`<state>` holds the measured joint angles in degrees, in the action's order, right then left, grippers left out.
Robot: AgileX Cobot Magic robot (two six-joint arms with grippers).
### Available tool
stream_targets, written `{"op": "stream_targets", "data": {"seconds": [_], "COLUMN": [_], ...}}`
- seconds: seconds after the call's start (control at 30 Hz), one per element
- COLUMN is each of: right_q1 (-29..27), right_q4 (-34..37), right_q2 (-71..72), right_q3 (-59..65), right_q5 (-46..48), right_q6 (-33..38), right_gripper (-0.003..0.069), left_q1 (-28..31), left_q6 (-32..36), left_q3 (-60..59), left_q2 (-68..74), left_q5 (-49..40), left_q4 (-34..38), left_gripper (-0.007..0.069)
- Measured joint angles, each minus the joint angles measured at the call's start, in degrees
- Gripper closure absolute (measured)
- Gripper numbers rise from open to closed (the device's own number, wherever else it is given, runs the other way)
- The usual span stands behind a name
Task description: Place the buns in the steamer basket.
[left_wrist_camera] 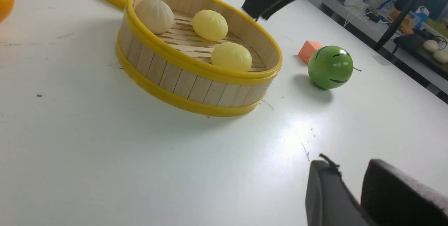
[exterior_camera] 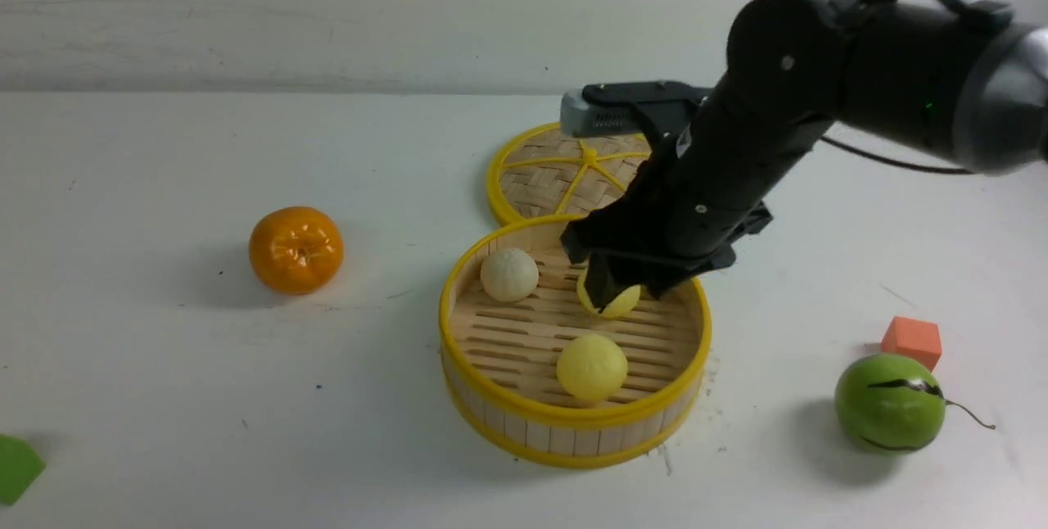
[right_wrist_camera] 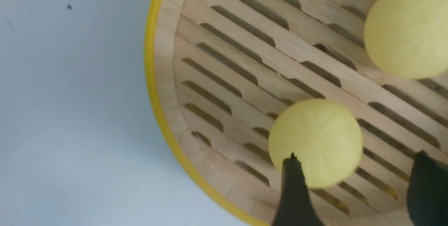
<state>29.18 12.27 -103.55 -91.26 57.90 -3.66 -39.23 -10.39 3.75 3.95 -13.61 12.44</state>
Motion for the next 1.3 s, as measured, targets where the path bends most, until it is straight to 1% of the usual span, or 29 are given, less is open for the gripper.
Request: {"op": "stream_targets", "data": {"seconds": [0.07,0.1,0.13,0.17,0.2,0.23,0.27,0.37,0.4,0.5,0.63,0.9,1.0,1.03,1.1,1.13,1.17,1.3], "right_q1": [0.0,0.0,0.0,0.0,0.0,0.0,0.0,0.0,0.0,0.0,0.0,0.0,-0.7,-2.0,-5.4,-9.4,-11.2,-20.8], "right_q4": [-3.0,-3.5,-4.9,-5.0,-6.0,-6.1,-6.3,-6.4,-6.6,-6.6,-6.6,-6.8,-10.3,-12.3,-13.7,-14.6,-14.6,-14.9], "right_q2": [7.3,7.9,13.7,13.7,20.2,20.9,25.8,33.9,36.5,43.2,50.7,59.7,63.3,65.4,69.6,74.4,76.6,90.8], "right_q3": [1.0,1.1,3.4,3.4,7.0,7.4,10.8,17.5,20.0,26.6,32.9,36.1,37.2,38.9,43.2,48.7,51.5,72.1], "right_q5": [5.6,6.3,8.4,8.6,9.7,9.8,10.0,9.0,8.4,5.4,4.9,9.9,9.5,6.7,0.6,-5.0,-8.9,-27.3], "right_q6": [-2.7,-3.0,-4.8,-4.8,-6.9,-7.1,-8.7,-11.2,-11.9,-12.5,-12.6,-12.6,-12.4,-11.7,-9.3,-6.8,-5.8,-1.0], "right_gripper": [0.0311,0.0326,0.0391,0.0400,0.0482,0.0500,0.0566,0.0657,0.0670,0.0679,0.0679,0.0679,0.0679,0.0679,0.0679,0.0679,0.0679,0.0679], "left_q1": [0.0,0.0,0.0,0.0,0.0,0.0,0.0,0.0,0.0,0.0,0.0,0.0,0.0,0.0,0.0,0.0,0.0,0.0], "left_q6": [0.0,0.0,0.0,0.0,0.0,0.0,0.0,0.0,0.0,0.0,0.0,0.0,0.0,0.0,0.0,0.0,0.0,0.0], "left_q3": [0.0,0.0,0.0,0.0,0.0,0.0,0.0,0.0,0.0,0.0,0.0,0.0,0.0,0.0,0.0,0.0,0.0,0.0], "left_q2": [0.0,0.0,0.0,0.0,0.0,0.0,0.0,0.0,0.0,0.0,0.0,0.0,0.0,0.0,0.0,0.0,0.0,0.0], "left_q5": [0.0,0.0,0.0,0.0,0.0,0.0,0.0,0.0,0.0,0.0,0.0,0.0,0.0,0.0,0.0,0.0,0.0,0.0], "left_q4": [0.0,0.0,0.0,0.0,0.0,0.0,0.0,0.0,0.0,0.0,0.0,0.0,0.0,0.0,0.0,0.0,0.0,0.0], "left_gripper": [0.0461,0.0460,0.0461,0.0461,0.0461,0.0461,0.0459,0.0459,0.0457,0.0452,0.0449,0.0445,0.0442,0.0441,0.0440,0.0438,0.0438,0.0432]}}
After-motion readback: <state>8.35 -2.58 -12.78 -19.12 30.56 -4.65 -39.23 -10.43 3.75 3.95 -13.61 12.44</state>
